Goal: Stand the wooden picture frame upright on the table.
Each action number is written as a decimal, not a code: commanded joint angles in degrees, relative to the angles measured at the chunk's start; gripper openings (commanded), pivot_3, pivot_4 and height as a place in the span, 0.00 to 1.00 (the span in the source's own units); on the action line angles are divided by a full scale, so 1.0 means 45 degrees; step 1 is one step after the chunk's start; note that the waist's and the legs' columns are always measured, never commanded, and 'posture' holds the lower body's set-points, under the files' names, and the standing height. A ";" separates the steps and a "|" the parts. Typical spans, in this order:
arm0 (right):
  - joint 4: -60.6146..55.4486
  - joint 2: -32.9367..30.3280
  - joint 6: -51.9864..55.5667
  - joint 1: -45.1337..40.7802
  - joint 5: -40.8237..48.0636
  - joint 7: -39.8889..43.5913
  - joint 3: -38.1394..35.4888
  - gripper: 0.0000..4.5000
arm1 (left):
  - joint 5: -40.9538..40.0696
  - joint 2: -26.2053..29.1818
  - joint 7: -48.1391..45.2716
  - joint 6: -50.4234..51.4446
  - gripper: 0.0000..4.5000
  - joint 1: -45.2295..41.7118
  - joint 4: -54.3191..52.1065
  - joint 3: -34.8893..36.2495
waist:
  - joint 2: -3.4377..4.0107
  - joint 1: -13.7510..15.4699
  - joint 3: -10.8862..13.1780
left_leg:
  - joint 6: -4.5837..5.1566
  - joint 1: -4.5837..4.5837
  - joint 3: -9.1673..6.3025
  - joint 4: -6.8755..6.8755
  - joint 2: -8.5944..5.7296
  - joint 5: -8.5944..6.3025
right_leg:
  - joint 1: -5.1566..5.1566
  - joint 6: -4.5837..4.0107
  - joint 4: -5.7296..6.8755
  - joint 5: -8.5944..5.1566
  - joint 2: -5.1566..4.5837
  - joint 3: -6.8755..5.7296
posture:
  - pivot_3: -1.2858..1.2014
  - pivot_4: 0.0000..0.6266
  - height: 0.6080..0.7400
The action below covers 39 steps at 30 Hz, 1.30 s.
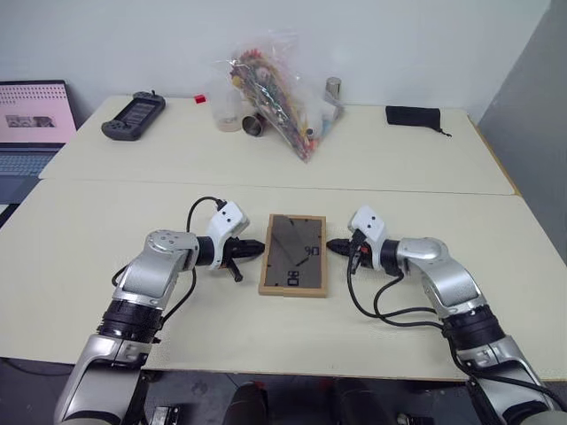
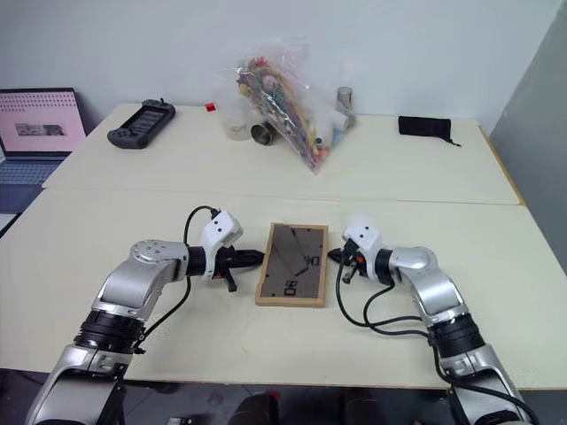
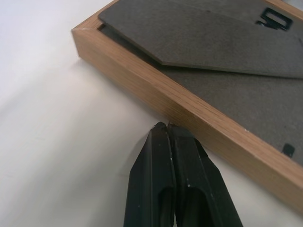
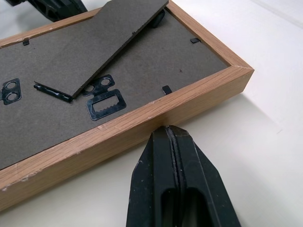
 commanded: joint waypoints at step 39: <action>-0.2384 -0.1392 -0.0072 0.1249 0.0351 0.0347 0.0122 0.00 | -0.6368 0.1034 -0.0697 1.1754 1.00 -0.1424 0.2260 0.1137 | -0.0005 -0.0008 -0.0001 | 0.0006 0.0002 -0.0004 0.0003 0.0006 0.0002 | -0.0016 -0.0007 0.0026 -0.0013 0.0011 -0.0004 | 0.52 0.24 1.00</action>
